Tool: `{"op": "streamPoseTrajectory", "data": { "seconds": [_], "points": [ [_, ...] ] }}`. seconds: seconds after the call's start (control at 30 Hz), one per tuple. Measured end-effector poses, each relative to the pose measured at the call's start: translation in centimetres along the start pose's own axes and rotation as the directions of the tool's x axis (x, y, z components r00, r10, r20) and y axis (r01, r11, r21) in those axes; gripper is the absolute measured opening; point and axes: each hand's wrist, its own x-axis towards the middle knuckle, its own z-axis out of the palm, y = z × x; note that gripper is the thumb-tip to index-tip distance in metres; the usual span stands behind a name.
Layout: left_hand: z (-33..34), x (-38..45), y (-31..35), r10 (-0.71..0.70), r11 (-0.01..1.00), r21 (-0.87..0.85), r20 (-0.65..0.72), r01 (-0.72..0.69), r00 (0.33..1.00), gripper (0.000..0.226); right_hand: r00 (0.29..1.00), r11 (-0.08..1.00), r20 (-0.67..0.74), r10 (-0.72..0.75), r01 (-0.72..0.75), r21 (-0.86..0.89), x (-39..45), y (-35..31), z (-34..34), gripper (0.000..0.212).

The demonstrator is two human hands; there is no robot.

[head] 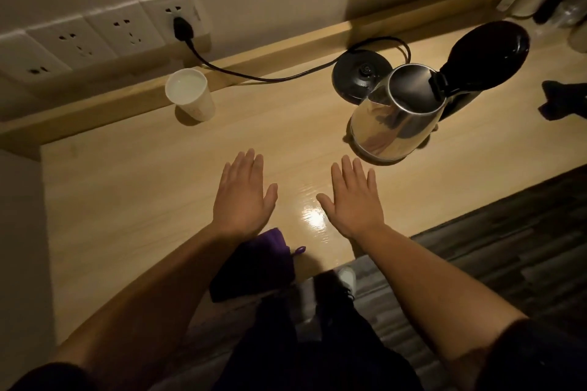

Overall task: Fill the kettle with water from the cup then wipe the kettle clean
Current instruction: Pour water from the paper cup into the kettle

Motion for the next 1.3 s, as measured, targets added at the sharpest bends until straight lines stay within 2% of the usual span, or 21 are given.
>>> {"op": "streamPoseTrajectory", "data": {
  "seconds": [0.13, 0.23, 0.33, 0.4, 0.53, 0.63, 1.07, 1.2, 1.3],
  "points": [
    [-1.0, 0.8, -4.1, -0.042, 0.987, -0.156, -0.042, 0.035, 0.998, 0.062, 1.000, 0.999, -0.010, 0.024, -0.024, -0.029, 0.2, 0.0, 0.8, 0.079],
    [-1.5, 2.4, -6.8, -0.167, 0.938, -0.322, -0.090, 0.130, 0.982, 0.064, 0.999, 0.999, -0.031, 0.036, -0.037, -0.036, 0.3, -0.1, 0.9, 0.079],
    [-1.9, 4.9, -8.8, -0.386, 0.798, -0.547, -0.141, 0.253, 0.911, 0.071, 0.998, 0.999, -0.039, 0.040, -0.041, -0.029, 0.3, -0.1, 1.0, 0.080],
    [-2.3, 6.8, -9.6, -0.494, 0.681, -0.663, -0.103, 0.311, 0.863, 0.082, 0.998, 0.999, -0.046, 0.040, -0.041, -0.020, 0.4, -0.1, 1.1, 0.082],
    [-3.2, 10.2, -10.3, -0.509, 0.541, -0.801, -0.070, 0.256, 0.858, 0.099, 0.997, 0.999, -0.058, 0.052, -0.053, -0.007, 0.5, -0.2, 1.1, 0.082],
    [-2.9, 11.7, -10.4, -0.503, 0.465, -0.865, -0.082, 0.190, 0.860, 0.092, 0.997, 0.998, -0.055, 0.055, -0.056, -0.005, 0.5, -0.3, 1.1, 0.081],
    [-2.7, 13.9, -11.0, -0.552, 0.451, -0.875, -0.116, 0.178, 0.826, 0.081, 0.995, 0.998, -0.073, 0.063, -0.062, 0.018, 0.6, -0.2, 1.3, 0.079],
    [-3.3, 13.4, -9.9, -0.511, 0.456, -0.880, -0.134, 0.135, 0.849, 0.076, 0.996, 0.998, -0.069, 0.062, -0.061, 0.016, 0.6, -0.2, 1.2, 0.080],
    [-4.2, 13.0, -7.7, -0.434, 0.474, -0.875, -0.133, 0.100, 0.891, 0.075, 0.995, 0.998, -0.073, 0.061, -0.059, 0.027, 0.5, -0.3, 1.0, 0.079]
  ]
}}
